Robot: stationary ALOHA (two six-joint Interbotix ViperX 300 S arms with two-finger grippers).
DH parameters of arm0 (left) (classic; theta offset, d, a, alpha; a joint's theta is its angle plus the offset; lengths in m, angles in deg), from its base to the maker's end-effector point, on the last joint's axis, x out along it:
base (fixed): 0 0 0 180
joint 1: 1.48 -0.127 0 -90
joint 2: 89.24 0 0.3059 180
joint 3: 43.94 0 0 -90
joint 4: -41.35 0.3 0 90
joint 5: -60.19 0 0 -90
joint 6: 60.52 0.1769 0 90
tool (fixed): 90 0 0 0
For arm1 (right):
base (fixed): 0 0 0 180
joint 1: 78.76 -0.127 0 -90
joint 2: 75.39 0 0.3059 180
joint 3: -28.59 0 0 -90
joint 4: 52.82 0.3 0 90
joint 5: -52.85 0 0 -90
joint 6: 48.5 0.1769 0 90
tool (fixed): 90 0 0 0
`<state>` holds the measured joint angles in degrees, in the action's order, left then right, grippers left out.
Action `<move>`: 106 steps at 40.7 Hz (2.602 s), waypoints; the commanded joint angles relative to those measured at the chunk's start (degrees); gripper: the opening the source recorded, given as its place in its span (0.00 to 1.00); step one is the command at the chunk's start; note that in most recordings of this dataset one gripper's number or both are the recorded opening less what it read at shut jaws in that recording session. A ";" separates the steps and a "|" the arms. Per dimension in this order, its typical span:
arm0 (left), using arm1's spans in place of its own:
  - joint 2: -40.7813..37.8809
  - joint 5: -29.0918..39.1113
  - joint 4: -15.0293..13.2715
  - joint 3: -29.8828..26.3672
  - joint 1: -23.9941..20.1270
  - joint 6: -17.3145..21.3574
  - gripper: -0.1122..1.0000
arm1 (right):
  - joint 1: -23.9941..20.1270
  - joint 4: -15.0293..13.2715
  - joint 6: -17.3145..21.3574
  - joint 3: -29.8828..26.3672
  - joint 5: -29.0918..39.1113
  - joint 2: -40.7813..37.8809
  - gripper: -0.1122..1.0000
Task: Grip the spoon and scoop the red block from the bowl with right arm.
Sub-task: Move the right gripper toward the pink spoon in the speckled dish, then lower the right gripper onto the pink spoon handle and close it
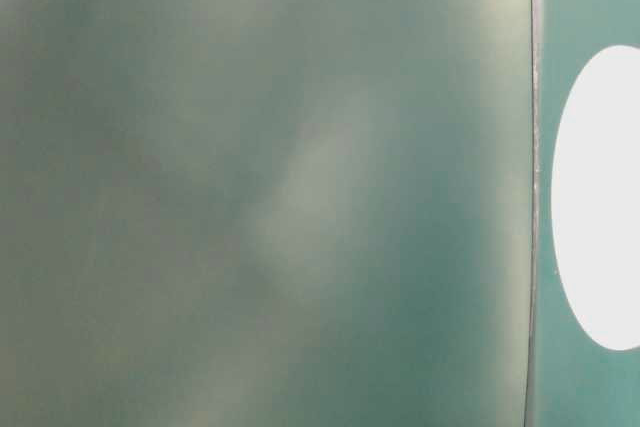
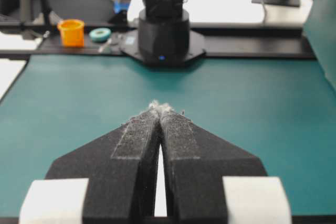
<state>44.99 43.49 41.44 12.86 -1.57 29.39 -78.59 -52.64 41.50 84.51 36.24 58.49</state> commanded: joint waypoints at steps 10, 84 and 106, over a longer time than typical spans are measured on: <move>-0.97 3.69 0.53 -2.99 0.44 -0.62 0.10 | -0.26 0.09 1.49 -0.62 -1.05 -2.02 0.10; -0.97 20.74 0.53 -3.43 0.44 -0.70 0.10 | -13.18 17.31 1.93 7.38 -16.96 -17.75 0.48; -0.97 21.09 0.53 -3.43 0.44 -0.70 0.10 | -29.18 35.86 1.85 13.10 -43.86 -34.54 0.48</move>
<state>44.46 64.58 41.87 11.11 -1.22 28.60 -105.48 -19.07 43.25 98.14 -5.51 26.59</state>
